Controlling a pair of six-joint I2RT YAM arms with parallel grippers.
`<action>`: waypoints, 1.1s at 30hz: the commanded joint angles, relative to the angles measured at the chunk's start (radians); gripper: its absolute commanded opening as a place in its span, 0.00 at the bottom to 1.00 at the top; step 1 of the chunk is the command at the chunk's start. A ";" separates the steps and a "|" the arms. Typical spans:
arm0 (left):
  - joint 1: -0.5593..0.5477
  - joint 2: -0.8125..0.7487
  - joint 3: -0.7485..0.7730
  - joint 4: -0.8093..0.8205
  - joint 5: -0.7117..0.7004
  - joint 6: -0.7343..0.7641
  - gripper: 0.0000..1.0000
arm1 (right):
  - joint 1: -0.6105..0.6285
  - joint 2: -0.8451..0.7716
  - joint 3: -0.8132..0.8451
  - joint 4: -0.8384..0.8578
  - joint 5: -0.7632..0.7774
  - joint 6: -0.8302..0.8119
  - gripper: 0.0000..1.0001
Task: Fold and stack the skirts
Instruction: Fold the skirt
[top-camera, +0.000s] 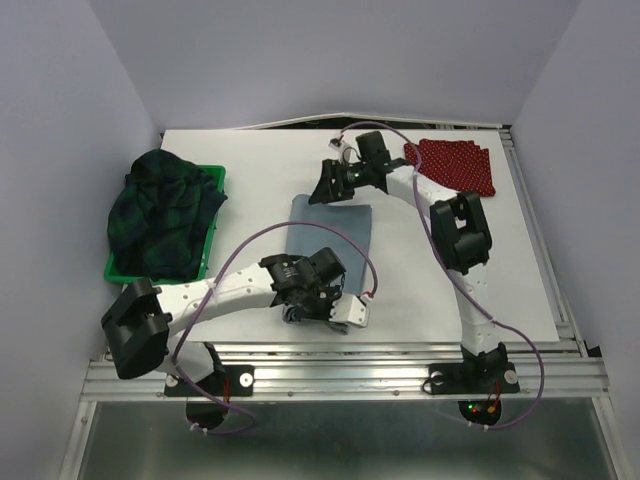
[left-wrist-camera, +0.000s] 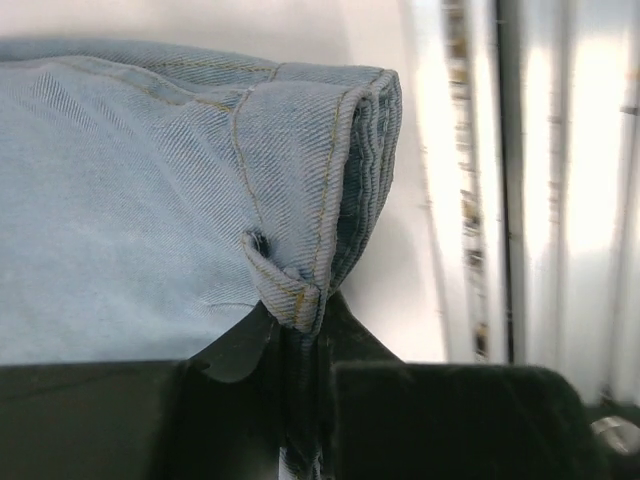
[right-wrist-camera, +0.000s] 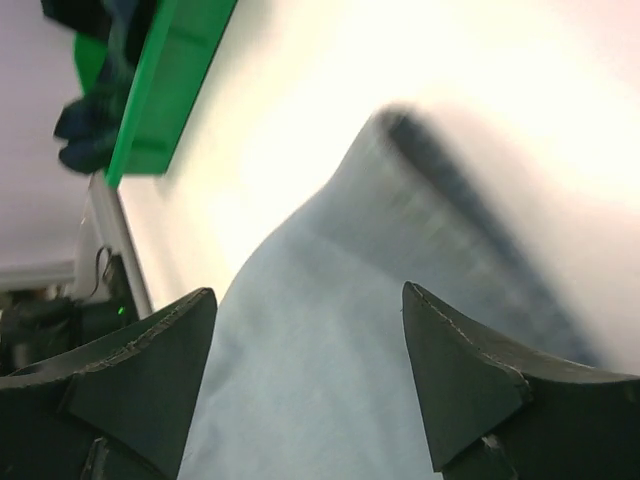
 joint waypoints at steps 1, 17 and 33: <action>-0.011 0.016 0.107 -0.202 0.171 -0.037 0.00 | -0.035 0.078 0.132 0.014 0.089 -0.040 0.81; 0.007 0.209 0.490 -0.483 0.306 -0.001 0.00 | 0.021 0.143 -0.048 0.038 -0.010 -0.105 0.52; 0.229 0.407 0.730 -0.502 0.242 0.139 0.00 | 0.123 0.000 -0.294 0.106 -0.150 -0.062 0.43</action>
